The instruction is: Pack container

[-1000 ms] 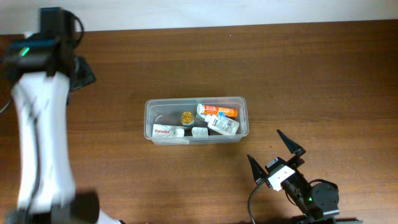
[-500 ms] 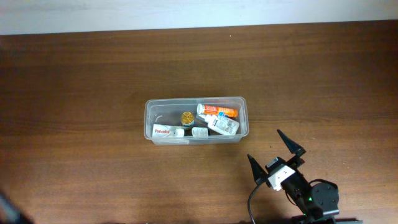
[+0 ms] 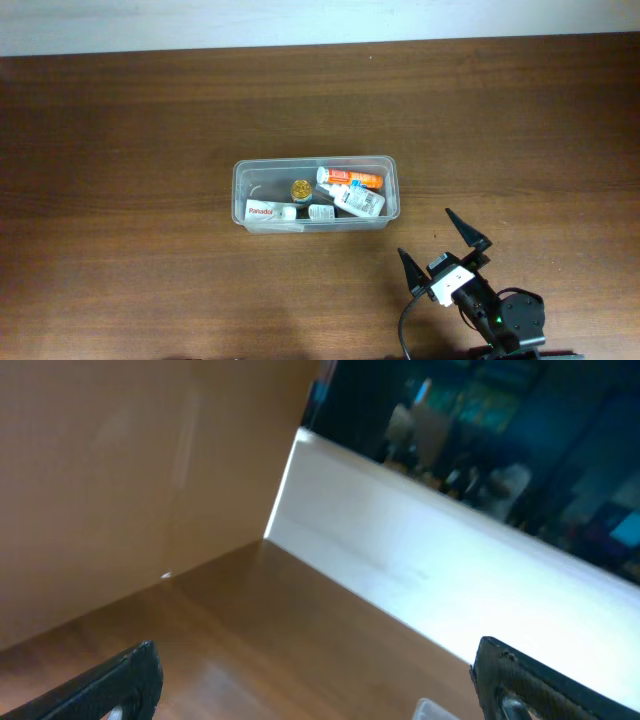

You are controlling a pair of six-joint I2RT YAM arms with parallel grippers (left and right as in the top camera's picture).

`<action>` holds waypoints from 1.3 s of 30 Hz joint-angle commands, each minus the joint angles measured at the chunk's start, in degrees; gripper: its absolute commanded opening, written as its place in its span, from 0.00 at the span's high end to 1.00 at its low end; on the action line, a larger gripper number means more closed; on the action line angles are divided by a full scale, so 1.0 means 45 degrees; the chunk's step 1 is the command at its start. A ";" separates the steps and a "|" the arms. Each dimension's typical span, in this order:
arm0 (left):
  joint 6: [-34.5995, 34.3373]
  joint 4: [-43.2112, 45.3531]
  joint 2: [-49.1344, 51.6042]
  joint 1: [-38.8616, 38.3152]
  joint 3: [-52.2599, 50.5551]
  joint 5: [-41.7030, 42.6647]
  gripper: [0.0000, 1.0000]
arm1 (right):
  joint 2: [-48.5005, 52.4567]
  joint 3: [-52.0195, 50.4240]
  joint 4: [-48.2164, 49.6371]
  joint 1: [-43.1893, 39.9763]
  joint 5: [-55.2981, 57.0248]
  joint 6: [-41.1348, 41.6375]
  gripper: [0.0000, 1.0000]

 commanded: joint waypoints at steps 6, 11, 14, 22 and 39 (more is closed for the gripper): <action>-0.0029 -0.0005 -0.0670 0.0024 -0.0291 0.0670 0.01 | -0.0141 -0.0068 -0.0087 -0.0097 0.0117 -0.0044 0.02; -0.0029 -0.0005 -0.1093 0.0024 -0.0792 0.1627 0.01 | -0.0141 -0.0068 -0.0087 -0.0097 0.0117 -0.0044 0.02; -0.0034 -0.0005 -0.1248 0.0024 -0.1035 0.2283 0.01 | -0.0141 -0.0068 -0.0087 -0.0097 0.0117 -0.0044 0.02; -0.0515 0.0058 -0.1273 0.0024 -0.1214 0.2939 0.01 | -0.0141 -0.0068 -0.0087 -0.0097 0.0117 -0.0044 0.02; -0.0884 0.7849 -0.1273 0.0049 -0.9044 0.5527 0.00 | -0.0141 -0.0068 -0.0087 -0.0097 0.0117 -0.0044 0.02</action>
